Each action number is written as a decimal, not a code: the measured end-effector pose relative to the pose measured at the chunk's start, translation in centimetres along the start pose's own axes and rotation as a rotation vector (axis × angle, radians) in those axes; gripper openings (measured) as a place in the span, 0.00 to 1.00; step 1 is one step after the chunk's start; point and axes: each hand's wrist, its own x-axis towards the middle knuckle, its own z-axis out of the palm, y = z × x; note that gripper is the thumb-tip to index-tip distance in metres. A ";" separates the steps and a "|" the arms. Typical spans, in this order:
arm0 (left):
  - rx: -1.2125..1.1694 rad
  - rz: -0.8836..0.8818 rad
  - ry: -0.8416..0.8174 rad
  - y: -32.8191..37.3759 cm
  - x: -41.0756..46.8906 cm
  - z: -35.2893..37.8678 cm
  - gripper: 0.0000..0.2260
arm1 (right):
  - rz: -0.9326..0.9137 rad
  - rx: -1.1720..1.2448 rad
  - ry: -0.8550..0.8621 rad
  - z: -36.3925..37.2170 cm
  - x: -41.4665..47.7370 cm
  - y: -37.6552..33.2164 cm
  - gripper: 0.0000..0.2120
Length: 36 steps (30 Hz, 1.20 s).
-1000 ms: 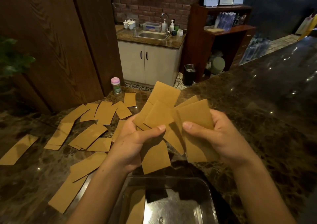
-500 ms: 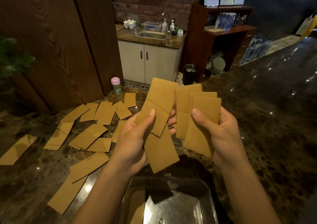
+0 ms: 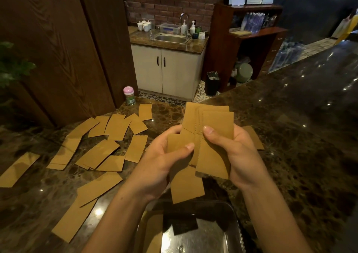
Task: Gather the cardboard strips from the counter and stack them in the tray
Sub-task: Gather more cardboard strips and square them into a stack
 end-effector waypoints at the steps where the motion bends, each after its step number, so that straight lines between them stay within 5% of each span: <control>1: -0.009 -0.004 -0.032 0.0 -0.1 -0.3 0.20 | -0.003 0.010 0.021 0.0 0.1 0.0 0.17; 8: -0.063 -0.022 0.070 0.2 -0.3 -0.7 0.25 | -0.073 0.108 0.184 -0.7 0.2 -0.6 0.17; 17: -0.007 0.074 0.319 0.3 1.2 0.1 0.14 | 0.116 0.014 -0.088 -0.6 -1.2 0.9 0.18; 24: 0.097 0.098 0.225 -0.4 1.0 0.7 0.08 | 0.071 -0.028 -0.040 -0.4 -0.8 1.1 0.14; 31: 0.101 0.061 0.080 -0.4 0.4 0.7 0.14 | 0.045 -0.055 -0.007 -0.7 -0.7 0.2 0.14; 36: 0.210 0.072 0.175 -0.9 0.3 0.6 0.11 | 0.032 -0.028 0.020 -0.6 -0.8 -0.2 0.11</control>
